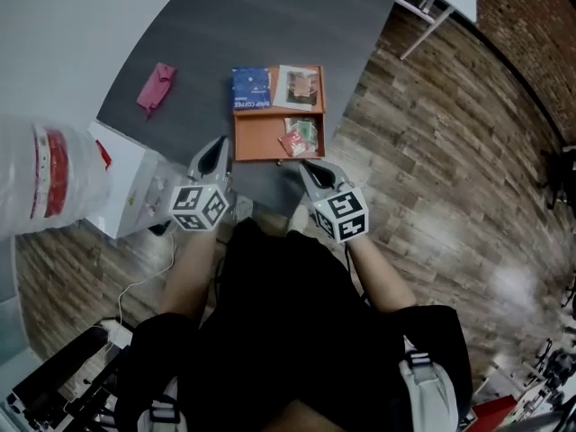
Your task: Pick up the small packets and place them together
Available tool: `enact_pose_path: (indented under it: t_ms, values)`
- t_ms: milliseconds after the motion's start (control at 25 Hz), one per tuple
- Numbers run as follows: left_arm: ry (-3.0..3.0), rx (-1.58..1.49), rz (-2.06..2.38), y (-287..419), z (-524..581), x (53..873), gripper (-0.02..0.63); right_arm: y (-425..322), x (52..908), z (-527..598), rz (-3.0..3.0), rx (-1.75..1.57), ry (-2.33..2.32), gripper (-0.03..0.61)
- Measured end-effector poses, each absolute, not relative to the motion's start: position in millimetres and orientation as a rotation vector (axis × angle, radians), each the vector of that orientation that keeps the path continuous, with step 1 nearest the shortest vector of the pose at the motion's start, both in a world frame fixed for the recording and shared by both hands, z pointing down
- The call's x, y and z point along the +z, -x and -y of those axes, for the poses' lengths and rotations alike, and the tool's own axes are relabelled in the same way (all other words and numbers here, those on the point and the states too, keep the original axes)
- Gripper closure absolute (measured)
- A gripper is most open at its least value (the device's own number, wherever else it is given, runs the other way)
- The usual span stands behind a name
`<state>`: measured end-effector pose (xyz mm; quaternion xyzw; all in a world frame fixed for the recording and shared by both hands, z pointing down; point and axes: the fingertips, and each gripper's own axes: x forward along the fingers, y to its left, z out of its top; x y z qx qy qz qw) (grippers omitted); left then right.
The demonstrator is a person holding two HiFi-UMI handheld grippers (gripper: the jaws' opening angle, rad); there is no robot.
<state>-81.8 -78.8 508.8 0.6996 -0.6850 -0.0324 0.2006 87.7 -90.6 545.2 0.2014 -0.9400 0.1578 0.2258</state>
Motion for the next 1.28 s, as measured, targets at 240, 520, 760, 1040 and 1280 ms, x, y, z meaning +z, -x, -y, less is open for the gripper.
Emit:
enact_pose_path:
  t_ms: [240,520,760,1040,1280]
  values:
    - [-1.934,-0.027,1.811,74,63,545,0.614,-84,578,61,2.481,0.476,-0.590,0.553]
    - [-2.018,0.043,1.634,72,65,565,0.614,-80,615,58,2.346,0.606,-0.820,0.487]
    - [-2.087,0.102,1.525,83,69,576,0.614,-68,637,66,2.228,0.609,-0.963,0.448]
    - [-2.115,0.145,1.459,99,62,586,0.614,-66,651,79,2.120,0.656,-1.135,0.451]
    - [-2.101,0.156,1.454,119,62,587,0.614,-61,660,80,2.078,0.707,-1.182,0.460]
